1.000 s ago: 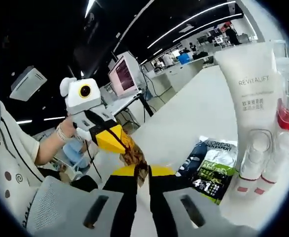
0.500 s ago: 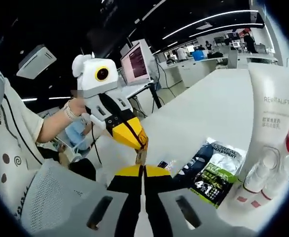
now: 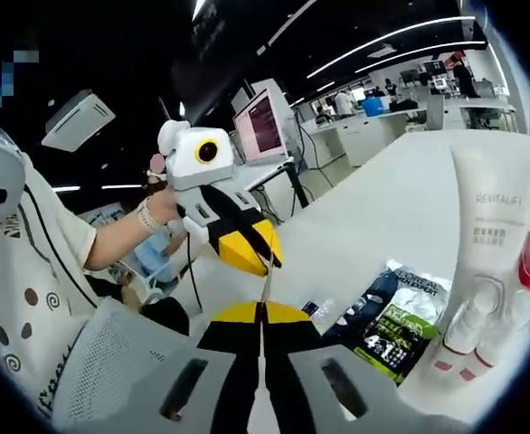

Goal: Arrange the skincare products in the storage area until every visible bottle or jar stands upright without overlapping.

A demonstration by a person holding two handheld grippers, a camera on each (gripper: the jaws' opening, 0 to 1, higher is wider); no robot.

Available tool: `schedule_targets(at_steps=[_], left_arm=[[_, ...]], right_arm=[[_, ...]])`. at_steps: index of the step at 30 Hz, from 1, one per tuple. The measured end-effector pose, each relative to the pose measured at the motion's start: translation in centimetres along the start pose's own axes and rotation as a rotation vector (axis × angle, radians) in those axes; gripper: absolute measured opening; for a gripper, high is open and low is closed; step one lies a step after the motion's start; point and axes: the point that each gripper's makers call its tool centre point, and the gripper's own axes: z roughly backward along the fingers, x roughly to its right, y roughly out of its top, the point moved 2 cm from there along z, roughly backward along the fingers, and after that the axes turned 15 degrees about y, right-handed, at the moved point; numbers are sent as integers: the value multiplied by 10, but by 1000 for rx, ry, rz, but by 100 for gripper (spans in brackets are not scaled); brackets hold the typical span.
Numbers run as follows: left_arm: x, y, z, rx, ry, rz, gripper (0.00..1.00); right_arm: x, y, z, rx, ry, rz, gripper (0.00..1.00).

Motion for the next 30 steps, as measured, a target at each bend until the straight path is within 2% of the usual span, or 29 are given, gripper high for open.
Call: schedule_targets(at_steps=[4, 7, 12, 15, 19, 25, 30], left_arm=[[0, 2, 2, 58, -26, 76, 10], [5, 2, 4, 82, -82, 138, 14], [11, 7, 4, 129, -147, 217, 12], [13, 10, 4, 140, -171, 255, 5], [10, 12, 6, 146, -174, 285, 0], [5, 10, 7, 156, -166, 319, 0], [-2, 11, 9, 192, -146, 368, 0]], right_arm=[[-2, 5, 7, 65, 17, -22, 1], [-5, 9, 12, 114, 37, -38, 1], [-12, 15, 14, 167, 83, -54, 1], [-11, 17, 15, 194, 87, -68, 1], [-6, 16, 16, 198, 70, -81, 1], [1, 14, 13, 207, 44, -108, 1], [6, 12, 13, 226, 20, -150, 1]])
